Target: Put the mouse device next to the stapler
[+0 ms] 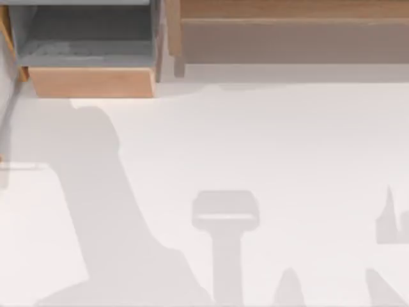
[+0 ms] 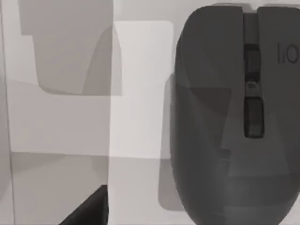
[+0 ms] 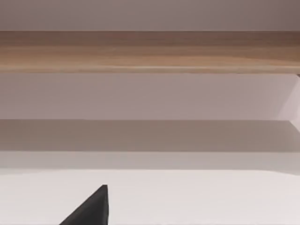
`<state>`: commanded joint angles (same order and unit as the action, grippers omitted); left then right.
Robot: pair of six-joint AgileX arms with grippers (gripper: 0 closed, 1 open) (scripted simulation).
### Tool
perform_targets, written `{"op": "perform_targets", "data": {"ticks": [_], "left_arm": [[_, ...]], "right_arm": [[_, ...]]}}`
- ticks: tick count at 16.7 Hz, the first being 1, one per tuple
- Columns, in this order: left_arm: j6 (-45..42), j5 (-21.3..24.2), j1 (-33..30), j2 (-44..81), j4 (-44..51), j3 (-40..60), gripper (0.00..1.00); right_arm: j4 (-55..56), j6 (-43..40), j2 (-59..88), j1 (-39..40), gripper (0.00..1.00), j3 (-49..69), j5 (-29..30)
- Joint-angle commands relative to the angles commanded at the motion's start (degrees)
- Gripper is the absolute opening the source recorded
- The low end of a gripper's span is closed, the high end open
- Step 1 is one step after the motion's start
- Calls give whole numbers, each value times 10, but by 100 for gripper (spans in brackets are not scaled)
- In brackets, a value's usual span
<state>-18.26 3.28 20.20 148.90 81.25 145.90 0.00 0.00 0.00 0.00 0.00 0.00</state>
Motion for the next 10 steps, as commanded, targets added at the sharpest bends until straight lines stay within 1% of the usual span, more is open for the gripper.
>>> {"op": "perform_targets", "data": {"ticks": [3, 6, 10], "left_arm": [[-2, 4, -8, -52, -1, -44, 100], [5, -4, -18, -80, -12, -85, 100], [12, -18, -10, -66, -51, -106, 100]], "right_arm": [[0, 0, 0, 0, 100, 0, 0], [0, 0, 0, 0, 100, 0, 0], [0, 0, 0, 0, 100, 0, 0]]}}
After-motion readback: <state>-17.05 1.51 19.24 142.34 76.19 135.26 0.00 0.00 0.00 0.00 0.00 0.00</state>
